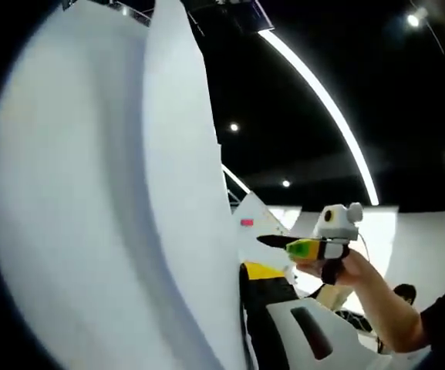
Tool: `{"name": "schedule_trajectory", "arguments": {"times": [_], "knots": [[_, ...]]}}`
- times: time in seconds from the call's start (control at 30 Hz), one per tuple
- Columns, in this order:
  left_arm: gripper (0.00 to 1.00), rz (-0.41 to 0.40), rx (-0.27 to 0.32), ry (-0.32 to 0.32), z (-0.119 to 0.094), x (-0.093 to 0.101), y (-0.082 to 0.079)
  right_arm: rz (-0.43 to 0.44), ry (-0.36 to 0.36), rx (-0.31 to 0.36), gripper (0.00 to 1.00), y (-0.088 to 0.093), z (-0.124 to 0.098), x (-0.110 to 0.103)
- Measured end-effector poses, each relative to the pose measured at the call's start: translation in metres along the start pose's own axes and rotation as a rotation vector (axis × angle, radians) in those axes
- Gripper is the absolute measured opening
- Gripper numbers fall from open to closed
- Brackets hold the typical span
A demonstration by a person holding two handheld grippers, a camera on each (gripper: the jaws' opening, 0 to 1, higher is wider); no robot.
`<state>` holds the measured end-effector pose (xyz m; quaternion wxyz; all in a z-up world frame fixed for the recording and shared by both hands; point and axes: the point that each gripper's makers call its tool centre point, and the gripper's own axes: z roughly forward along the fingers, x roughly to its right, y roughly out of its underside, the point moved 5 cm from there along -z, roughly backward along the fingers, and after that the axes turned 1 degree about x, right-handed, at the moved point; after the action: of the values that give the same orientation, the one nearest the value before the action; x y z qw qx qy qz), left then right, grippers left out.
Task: Organize the stack of printing papers by aligning and flattening the scattered papers on the table
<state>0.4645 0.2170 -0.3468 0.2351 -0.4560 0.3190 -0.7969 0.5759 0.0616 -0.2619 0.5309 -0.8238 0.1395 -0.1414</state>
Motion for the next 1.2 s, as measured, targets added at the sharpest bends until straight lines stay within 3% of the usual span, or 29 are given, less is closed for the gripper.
{"name": "schedule_trajectory", "arguments": {"times": [0.27, 1.2], "knots": [[0.06, -0.008, 0.0, -0.001, 0.0, -0.001, 0.0, 0.071, -0.002, 0.077, 0.9, -0.002, -0.013, 0.005], [0.07, -0.008, -0.008, -0.004, 0.001, -0.001, 0.001, 0.11, 0.091, 0.136, 0.9, 0.022, -0.078, 0.014]]}}
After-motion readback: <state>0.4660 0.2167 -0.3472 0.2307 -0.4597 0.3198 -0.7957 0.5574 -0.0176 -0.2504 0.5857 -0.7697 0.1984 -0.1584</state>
